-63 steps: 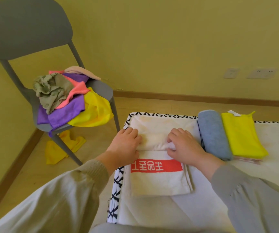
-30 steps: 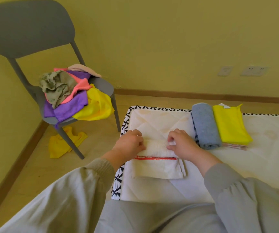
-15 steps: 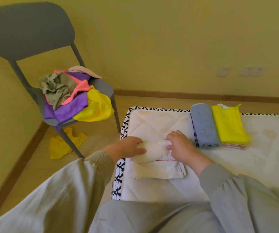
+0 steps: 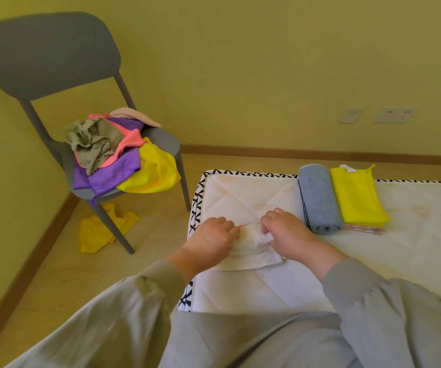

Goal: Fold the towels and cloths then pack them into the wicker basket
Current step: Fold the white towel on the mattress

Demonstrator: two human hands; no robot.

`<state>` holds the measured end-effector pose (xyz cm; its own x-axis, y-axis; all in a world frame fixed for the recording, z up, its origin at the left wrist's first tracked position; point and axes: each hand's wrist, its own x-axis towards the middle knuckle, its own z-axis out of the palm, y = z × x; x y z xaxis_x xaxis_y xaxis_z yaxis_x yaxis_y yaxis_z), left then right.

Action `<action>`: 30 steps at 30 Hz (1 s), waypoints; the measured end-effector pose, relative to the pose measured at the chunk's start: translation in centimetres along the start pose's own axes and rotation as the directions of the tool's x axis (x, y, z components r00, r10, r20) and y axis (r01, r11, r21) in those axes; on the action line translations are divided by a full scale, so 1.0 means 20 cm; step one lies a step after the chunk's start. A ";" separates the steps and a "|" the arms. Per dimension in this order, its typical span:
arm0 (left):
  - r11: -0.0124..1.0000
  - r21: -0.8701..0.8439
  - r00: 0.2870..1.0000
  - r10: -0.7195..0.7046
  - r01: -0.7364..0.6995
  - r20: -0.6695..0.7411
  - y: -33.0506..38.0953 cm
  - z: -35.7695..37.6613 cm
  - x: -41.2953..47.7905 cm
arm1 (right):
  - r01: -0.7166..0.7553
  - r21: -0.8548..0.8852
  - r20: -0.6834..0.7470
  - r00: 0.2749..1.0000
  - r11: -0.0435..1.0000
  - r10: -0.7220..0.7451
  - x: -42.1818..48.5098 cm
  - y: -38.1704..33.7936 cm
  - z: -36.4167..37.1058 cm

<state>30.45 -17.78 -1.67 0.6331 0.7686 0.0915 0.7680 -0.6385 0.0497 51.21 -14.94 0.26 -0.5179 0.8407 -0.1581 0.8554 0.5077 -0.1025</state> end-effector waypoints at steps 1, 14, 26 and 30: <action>0.999 -0.042 1.000 0.023 -0.023 -0.001 0.02 0.01 -0.02 | -0.002 0.008 0.055 0.998 1.000 0.002 -0.02 -0.01 -0.01; 0.926 -0.118 0.933 -0.358 0.358 0.020 0.25 0.10 -0.06 | -0.141 0.087 0.153 0.980 0.986 0.127 -0.12 -0.11 -0.02; 0.929 0.016 0.907 -0.365 0.370 0.212 0.24 0.18 -0.09 | -0.063 0.014 0.377 0.925 0.998 0.053 -0.08 -0.03 0.14; 0.905 -0.193 0.912 -0.330 0.379 0.244 0.15 0.16 -0.08 | -0.173 0.152 0.391 0.915 0.973 0.101 -0.06 -0.02 0.10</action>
<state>32.01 -20.76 -4.76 0.3471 0.9213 -0.1753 0.9164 -0.2936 0.2720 51.58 -16.55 -1.44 -0.3895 0.7472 -0.5385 0.9210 0.3202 -0.2218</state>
